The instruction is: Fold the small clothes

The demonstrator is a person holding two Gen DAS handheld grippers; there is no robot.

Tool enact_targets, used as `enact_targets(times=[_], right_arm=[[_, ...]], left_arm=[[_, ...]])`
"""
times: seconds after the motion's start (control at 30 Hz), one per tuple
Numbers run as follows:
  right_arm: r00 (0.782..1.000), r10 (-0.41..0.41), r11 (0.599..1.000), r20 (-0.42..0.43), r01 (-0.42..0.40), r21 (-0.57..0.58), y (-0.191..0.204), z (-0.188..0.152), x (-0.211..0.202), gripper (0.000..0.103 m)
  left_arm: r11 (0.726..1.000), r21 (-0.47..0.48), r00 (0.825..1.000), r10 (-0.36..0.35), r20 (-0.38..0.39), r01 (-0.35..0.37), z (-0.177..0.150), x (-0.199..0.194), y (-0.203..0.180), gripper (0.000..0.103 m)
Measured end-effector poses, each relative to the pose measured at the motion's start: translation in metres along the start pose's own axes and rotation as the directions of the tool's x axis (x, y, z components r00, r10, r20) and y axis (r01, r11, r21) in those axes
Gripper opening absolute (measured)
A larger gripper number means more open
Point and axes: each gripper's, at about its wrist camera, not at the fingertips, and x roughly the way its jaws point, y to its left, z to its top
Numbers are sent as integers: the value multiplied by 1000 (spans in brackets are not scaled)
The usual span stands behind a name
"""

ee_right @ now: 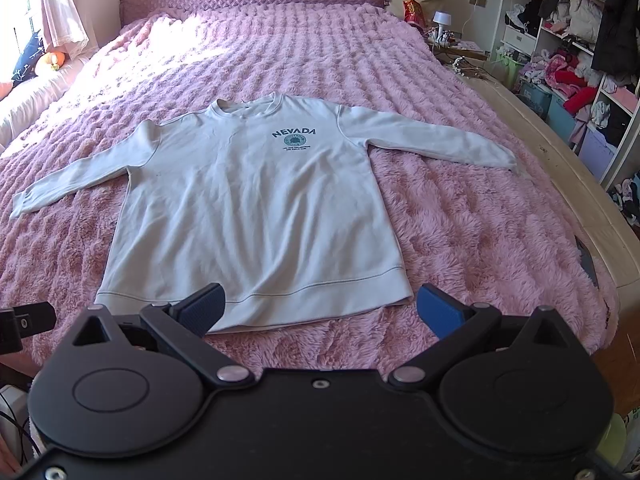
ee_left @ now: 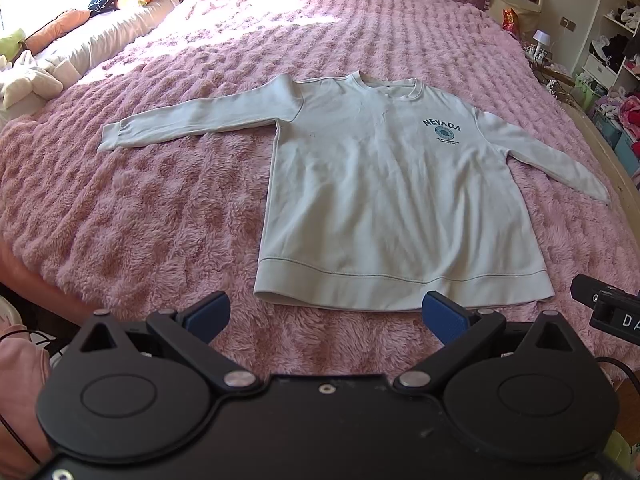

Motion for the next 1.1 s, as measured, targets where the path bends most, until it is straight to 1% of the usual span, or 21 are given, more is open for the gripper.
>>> enact_targets(times=[1.1], right_arm=[[1000, 2, 1000, 0, -2, 0, 0, -1, 1, 103]], left_arm=[[1000, 4, 1000, -1, -7, 1, 1, 1, -2, 103]])
